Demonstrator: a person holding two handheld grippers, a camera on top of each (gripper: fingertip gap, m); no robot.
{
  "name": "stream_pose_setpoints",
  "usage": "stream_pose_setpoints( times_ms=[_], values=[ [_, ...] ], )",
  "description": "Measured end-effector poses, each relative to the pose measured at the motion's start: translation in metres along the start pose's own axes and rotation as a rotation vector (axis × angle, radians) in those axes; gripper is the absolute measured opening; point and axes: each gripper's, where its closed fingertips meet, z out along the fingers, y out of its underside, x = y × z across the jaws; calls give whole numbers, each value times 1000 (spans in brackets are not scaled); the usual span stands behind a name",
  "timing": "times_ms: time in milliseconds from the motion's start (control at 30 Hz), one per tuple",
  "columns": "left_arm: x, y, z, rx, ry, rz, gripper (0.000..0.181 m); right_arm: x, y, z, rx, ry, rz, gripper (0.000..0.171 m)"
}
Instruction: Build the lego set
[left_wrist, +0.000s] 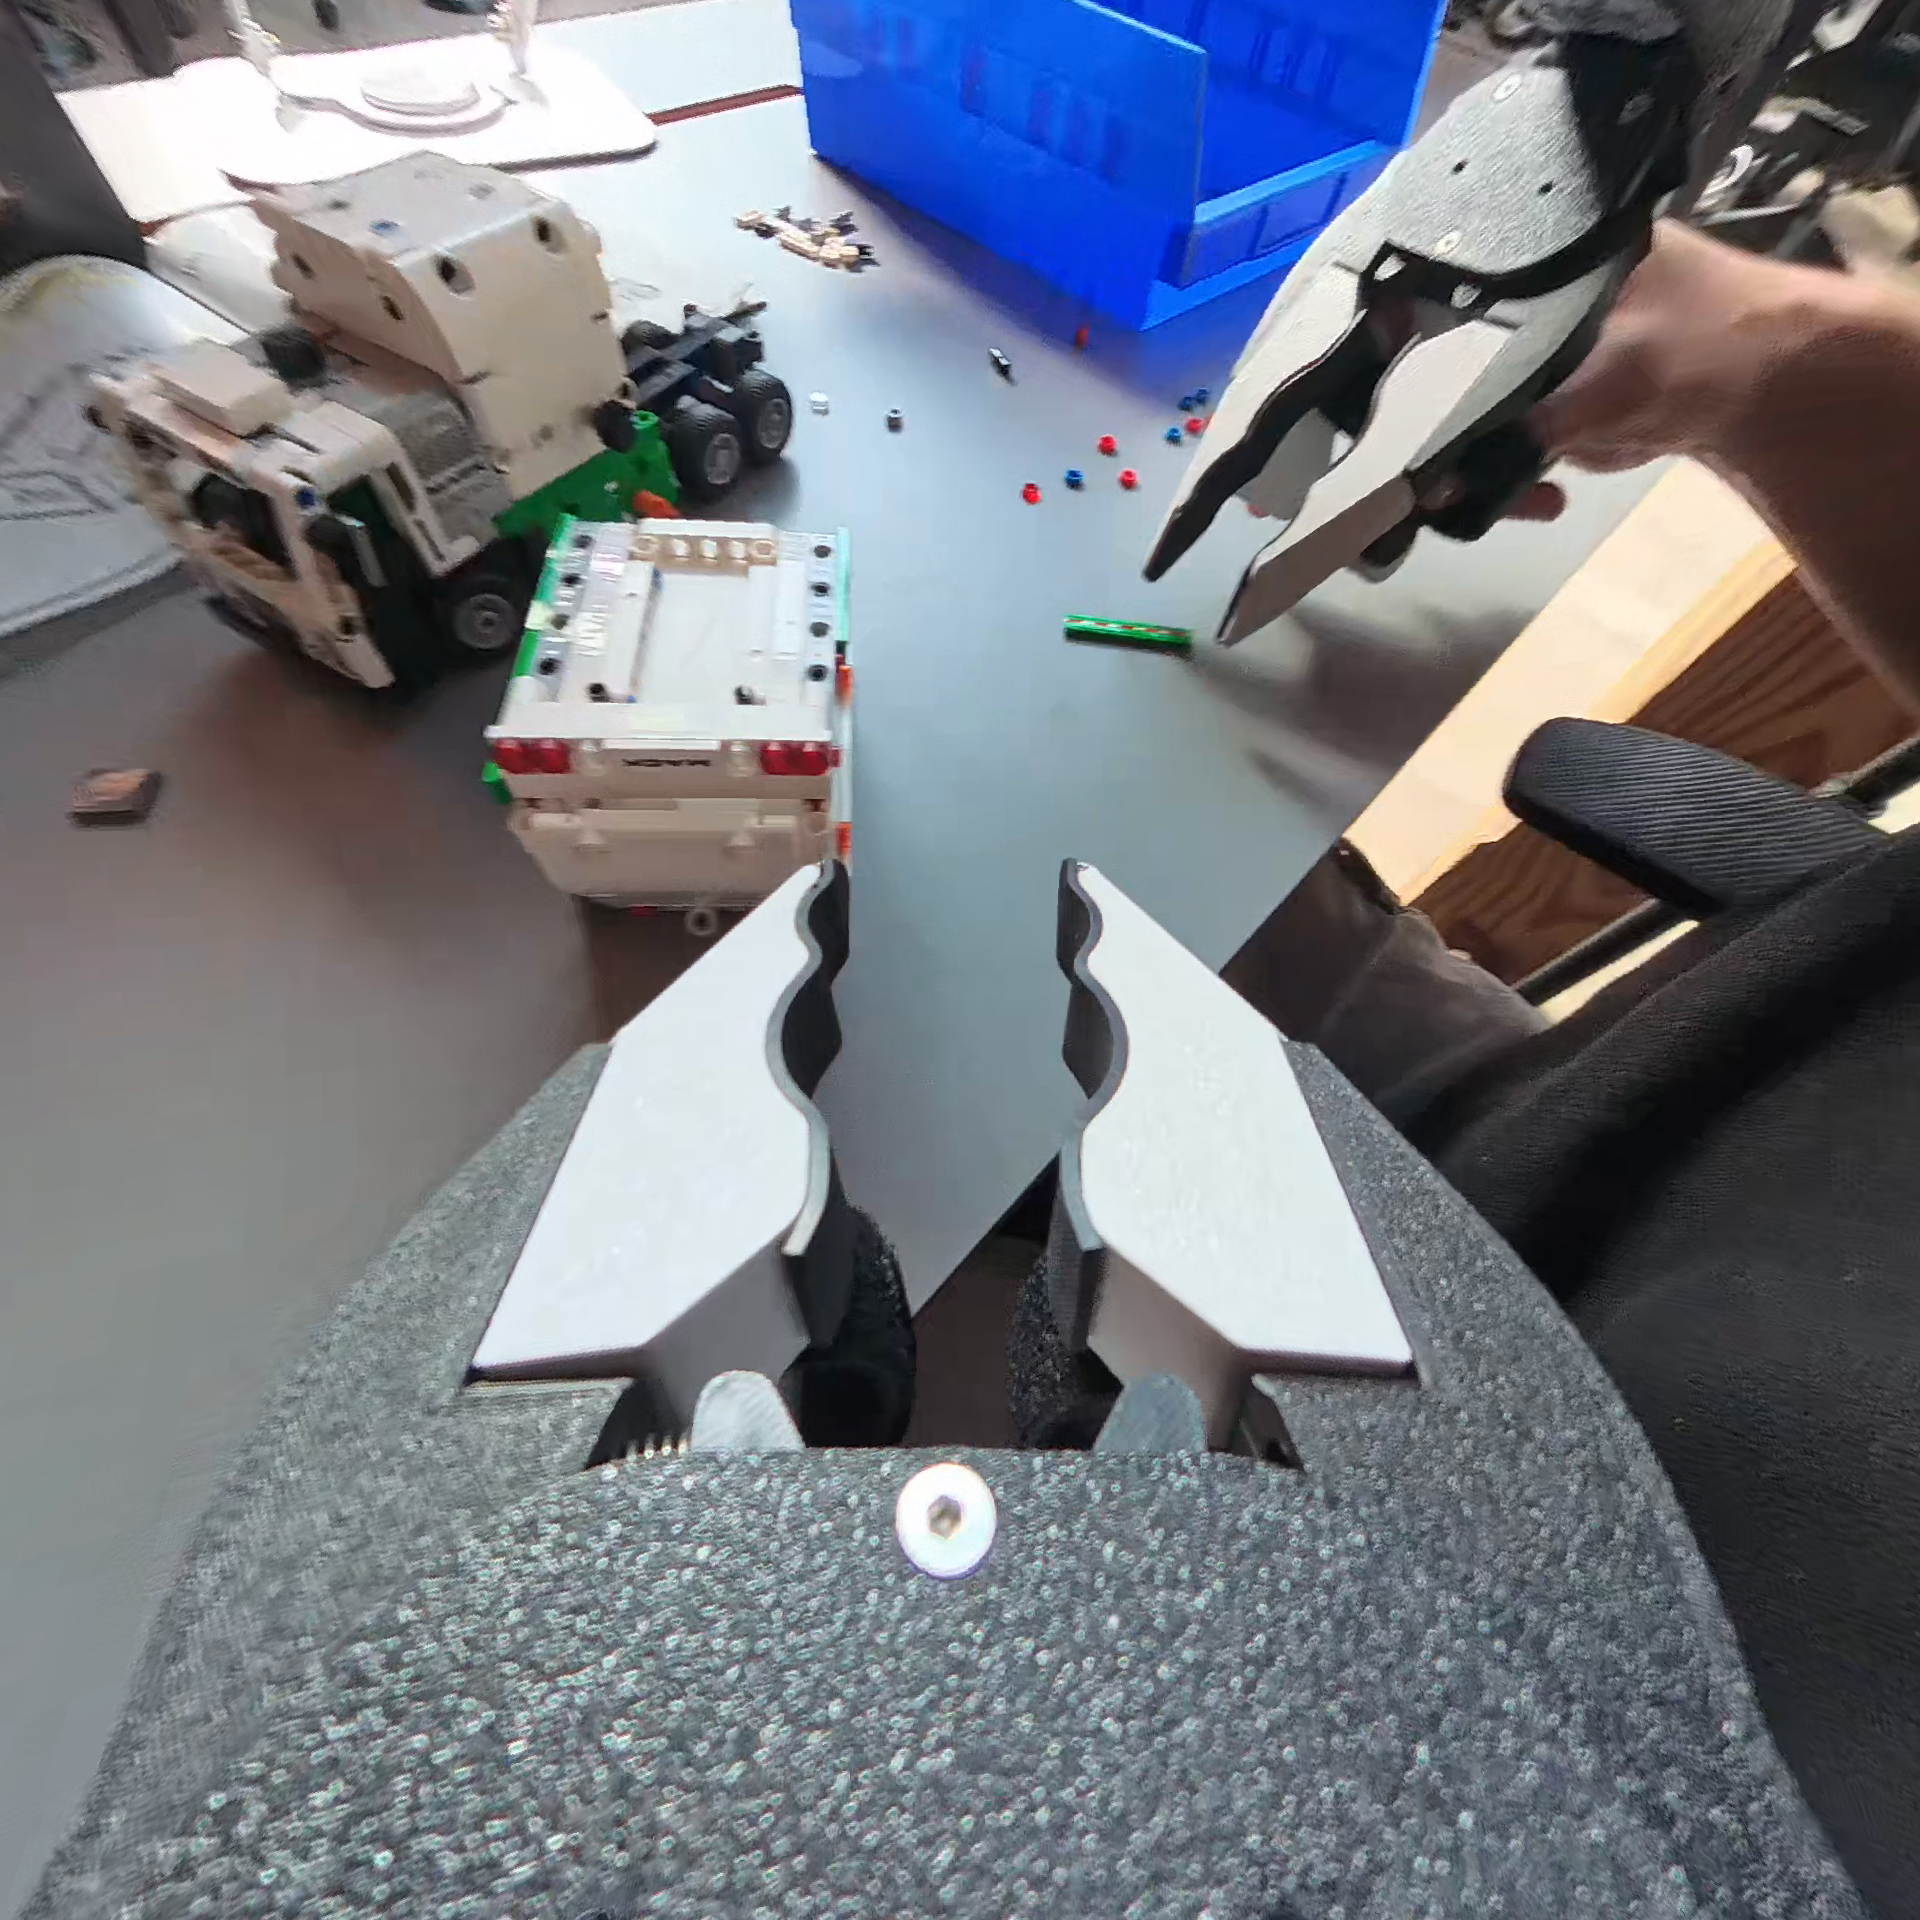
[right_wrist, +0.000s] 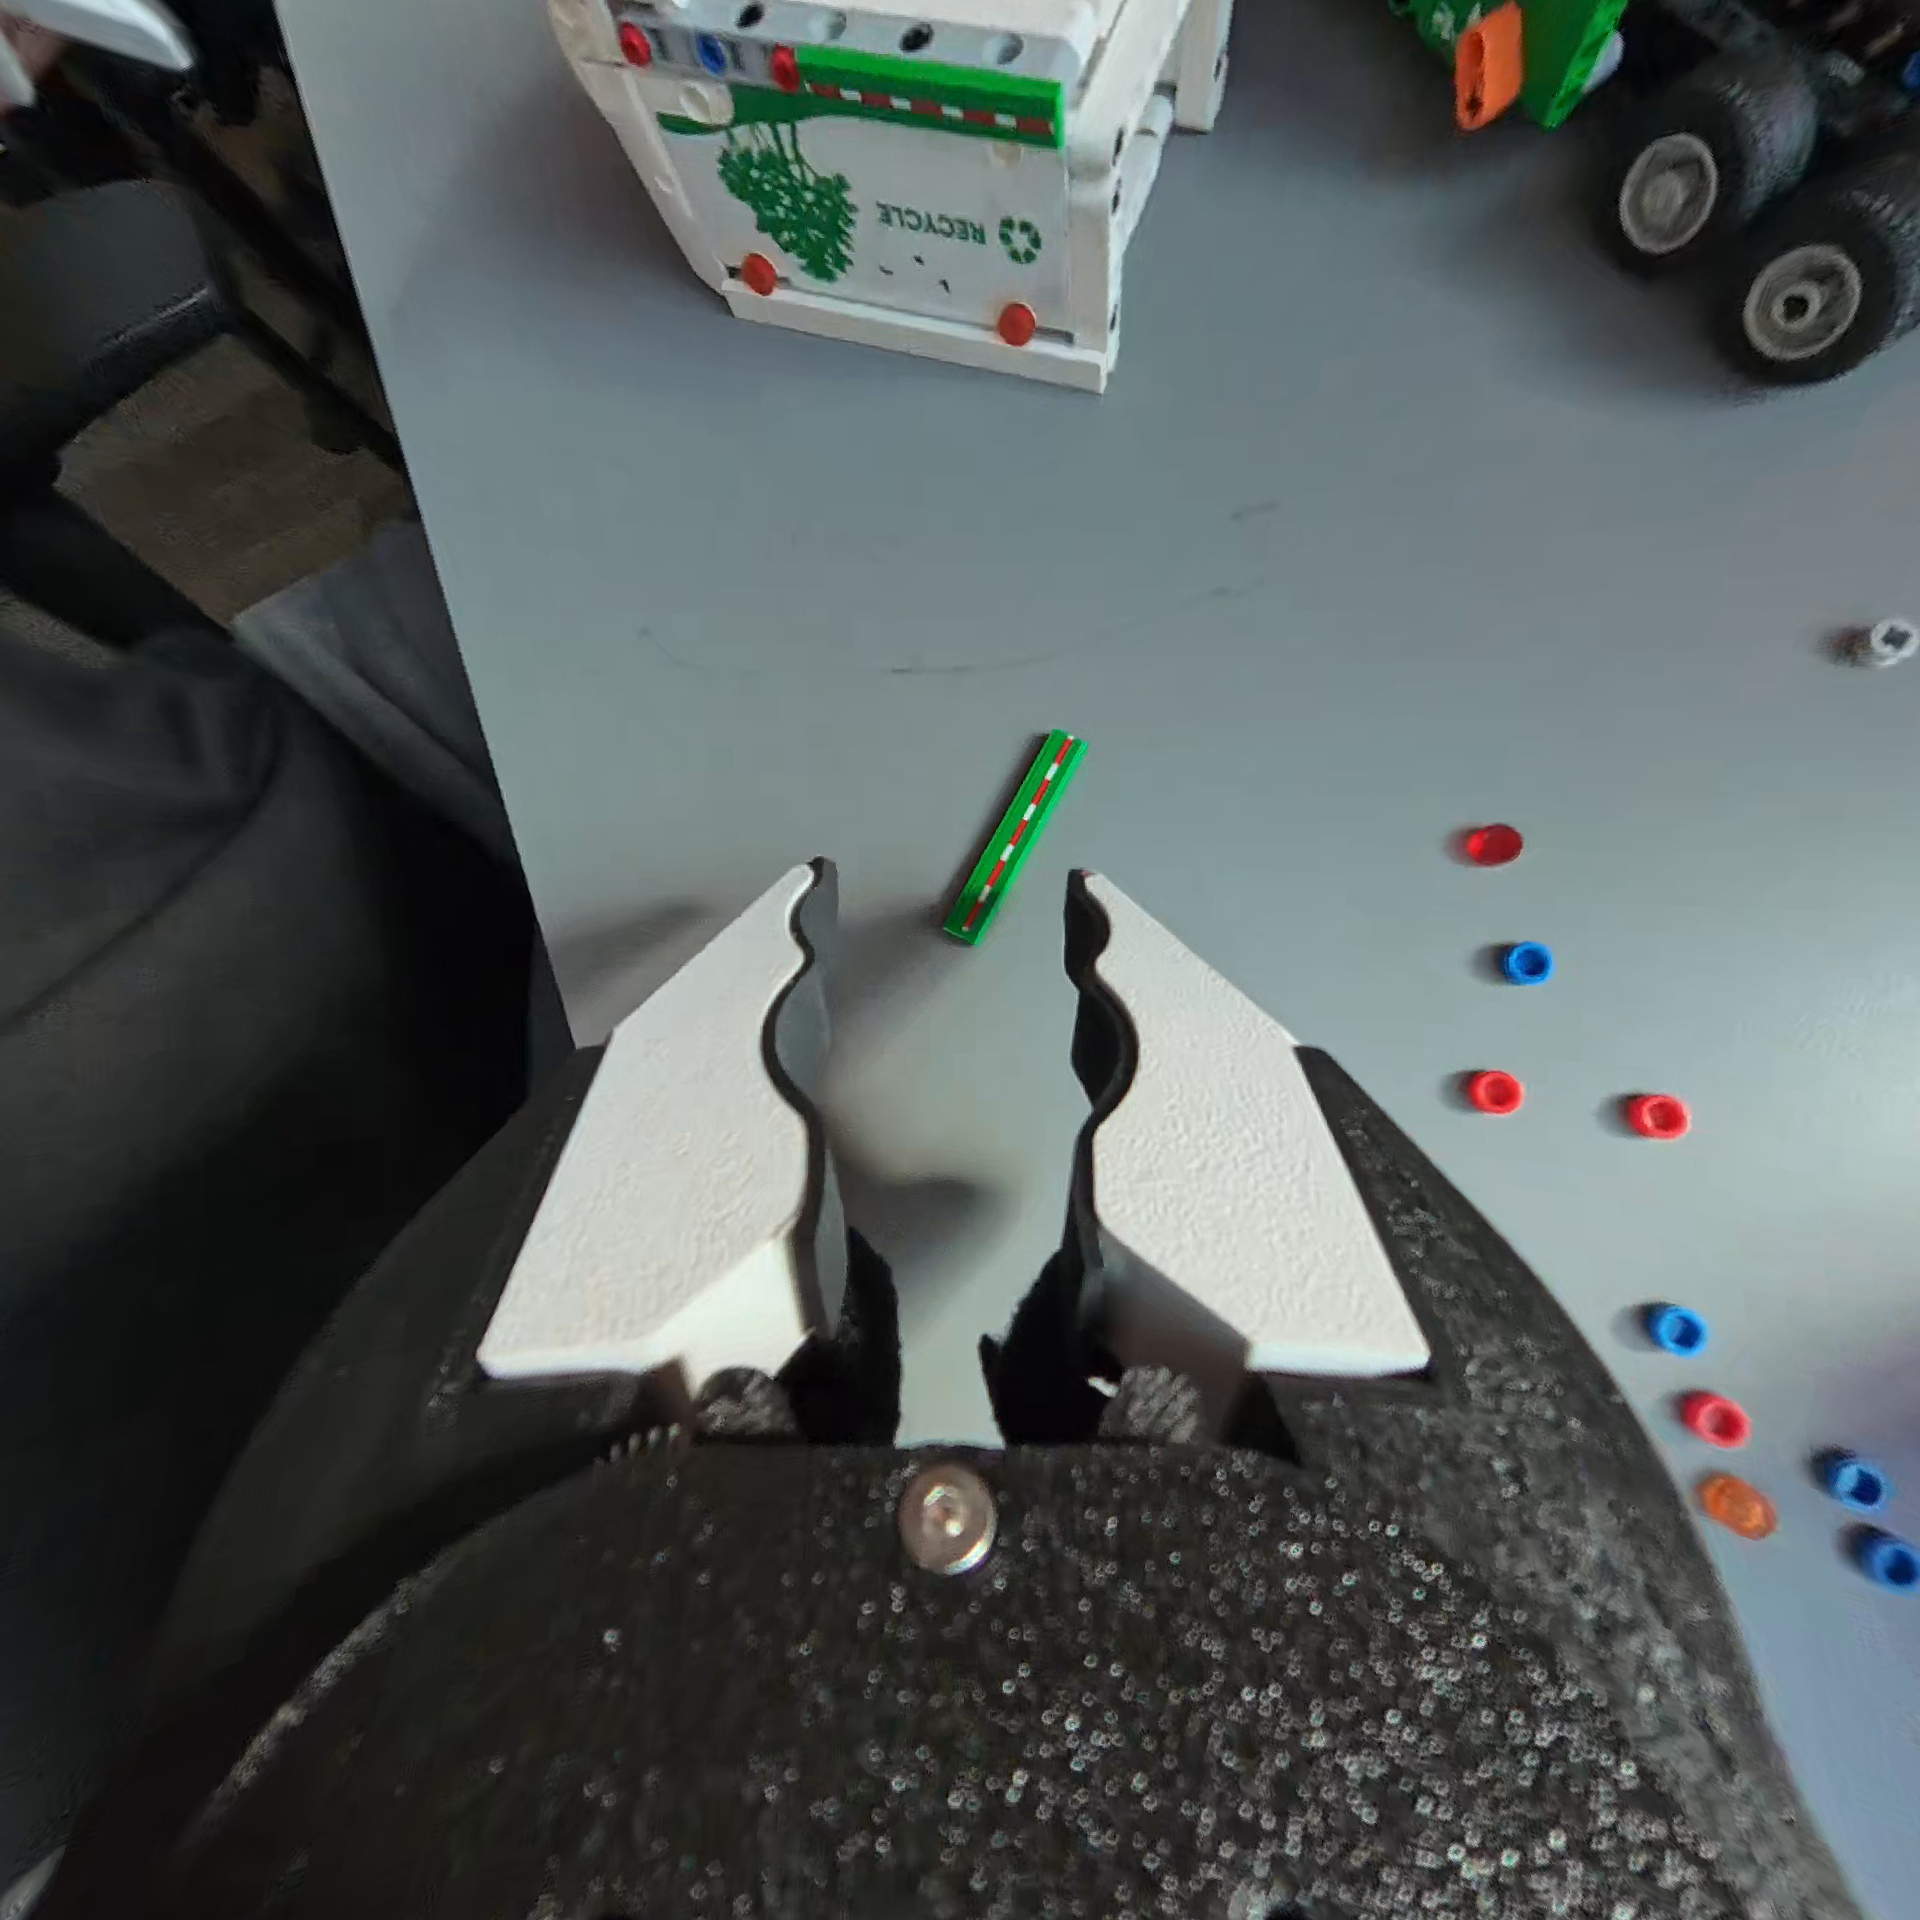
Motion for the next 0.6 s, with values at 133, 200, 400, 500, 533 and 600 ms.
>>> stream_pose_setpoints(
  times_ms=[133,200,400,500,533,600],
  values=[
    [21,1,16,-1,152,-107,31,3,8,10,-11,105,16,33],
    [25,0,19,-15,210,-157,30,5,7,12,-28,163,-22,25],
    [23,-6,24,2,264,-289,30,-1,-9,22,-61,293,-345,6],
    [22,-2,29,-17,240,-286,30,-24,-41,24,41,334,-669,6],
    [22,-2,31,-14,243,-290,30,-36,-56,22,104,357,-785,6],
    [25,-4,32,-7,264,-306,30,-53,-78,22,178,415,-1003,6]
  ],
)
